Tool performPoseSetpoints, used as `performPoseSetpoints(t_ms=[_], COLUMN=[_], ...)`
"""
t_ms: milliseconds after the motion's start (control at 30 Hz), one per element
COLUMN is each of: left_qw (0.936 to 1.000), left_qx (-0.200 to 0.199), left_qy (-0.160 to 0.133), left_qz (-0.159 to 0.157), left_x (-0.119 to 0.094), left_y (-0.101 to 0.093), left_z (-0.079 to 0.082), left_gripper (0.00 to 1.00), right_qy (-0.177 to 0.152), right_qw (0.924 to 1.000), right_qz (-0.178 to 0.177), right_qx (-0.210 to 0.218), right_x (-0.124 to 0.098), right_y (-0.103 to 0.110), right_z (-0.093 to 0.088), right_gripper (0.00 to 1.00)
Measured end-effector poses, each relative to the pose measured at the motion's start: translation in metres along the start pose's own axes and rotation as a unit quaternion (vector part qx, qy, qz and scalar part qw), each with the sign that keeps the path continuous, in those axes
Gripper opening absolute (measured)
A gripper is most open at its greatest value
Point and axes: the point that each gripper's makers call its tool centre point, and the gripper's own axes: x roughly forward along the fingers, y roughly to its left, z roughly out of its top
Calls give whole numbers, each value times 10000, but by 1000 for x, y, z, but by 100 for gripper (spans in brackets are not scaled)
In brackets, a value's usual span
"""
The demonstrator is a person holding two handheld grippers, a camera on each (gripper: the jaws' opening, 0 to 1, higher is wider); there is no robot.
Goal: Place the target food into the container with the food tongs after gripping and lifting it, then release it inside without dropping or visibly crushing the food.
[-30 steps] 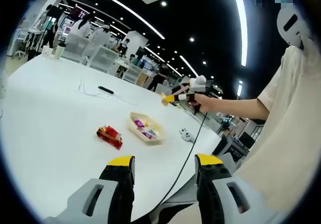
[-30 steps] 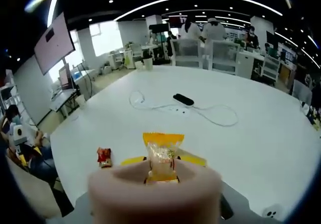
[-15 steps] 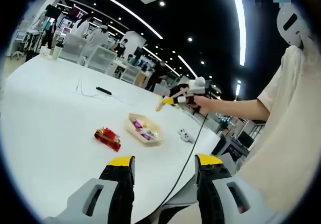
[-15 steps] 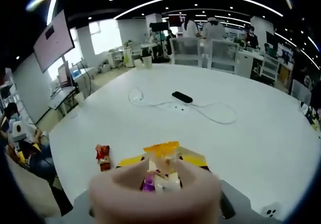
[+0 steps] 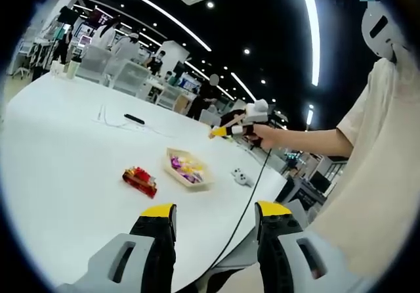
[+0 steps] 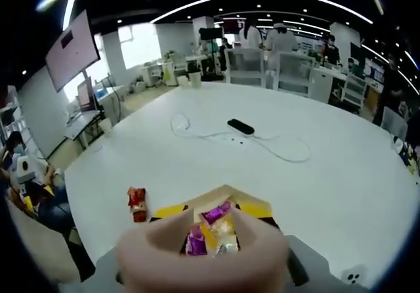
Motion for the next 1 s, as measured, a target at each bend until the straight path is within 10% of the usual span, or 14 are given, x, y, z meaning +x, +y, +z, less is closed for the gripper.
performPoseSetpoints(t_ms=[1000], left_qw=[10000], left_qx=[-41], left_qy=[-17], left_qz=[59], left_x=[-6], left_y=[-2], left_z=[-4], left_gripper=[48], right_qy=[-58], right_qw=[9979], right_qz=[617], right_qx=[-174], right_x=[27], right_y=[61], right_z=[-3], right_gripper=[29])
